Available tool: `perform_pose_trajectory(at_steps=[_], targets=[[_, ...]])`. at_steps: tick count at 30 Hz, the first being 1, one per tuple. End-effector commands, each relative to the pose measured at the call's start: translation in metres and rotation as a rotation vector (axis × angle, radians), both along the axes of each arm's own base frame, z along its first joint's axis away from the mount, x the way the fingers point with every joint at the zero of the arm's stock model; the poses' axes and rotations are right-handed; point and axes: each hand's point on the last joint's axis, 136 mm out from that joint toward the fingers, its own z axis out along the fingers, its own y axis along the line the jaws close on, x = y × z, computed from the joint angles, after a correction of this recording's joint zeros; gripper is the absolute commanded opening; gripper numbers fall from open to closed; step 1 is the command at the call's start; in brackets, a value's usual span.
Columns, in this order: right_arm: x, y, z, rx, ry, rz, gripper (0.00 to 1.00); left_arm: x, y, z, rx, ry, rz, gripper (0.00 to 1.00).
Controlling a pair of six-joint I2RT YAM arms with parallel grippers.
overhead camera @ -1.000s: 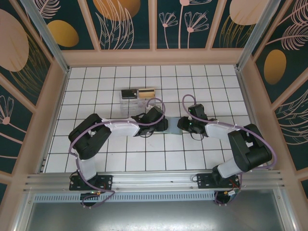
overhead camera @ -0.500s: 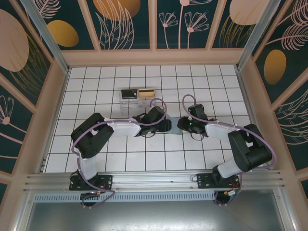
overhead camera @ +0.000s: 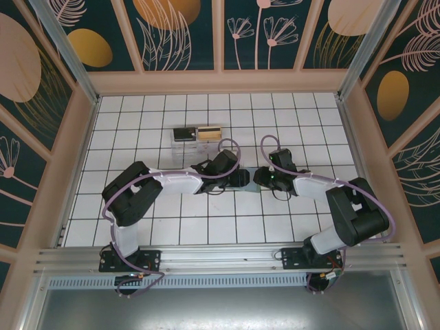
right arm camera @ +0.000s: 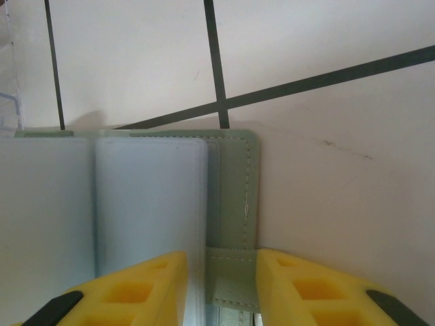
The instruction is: Take the credit cards out of the card holder
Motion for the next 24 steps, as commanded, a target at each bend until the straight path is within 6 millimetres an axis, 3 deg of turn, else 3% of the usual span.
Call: perform_pose_trajectory(at_steps=[1,6,12,24], targets=[[-0.012,-0.006,-0.006,-0.029,0.040,-0.003,0.35,0.004,0.007,0.023,0.012,-0.056,0.028,0.56],[-0.012,-0.006,-0.008,-0.031,0.047,0.003,0.35,0.008,0.028,0.020,0.082,-0.080,0.069,0.57],[-0.015,-0.005,-0.011,-0.021,0.055,0.001,0.35,0.009,0.042,-0.006,0.143,-0.035,0.091,0.57],[-0.016,-0.005,-0.012,-0.020,0.061,0.000,0.35,0.009,0.050,-0.021,0.186,-0.015,0.119,0.57]])
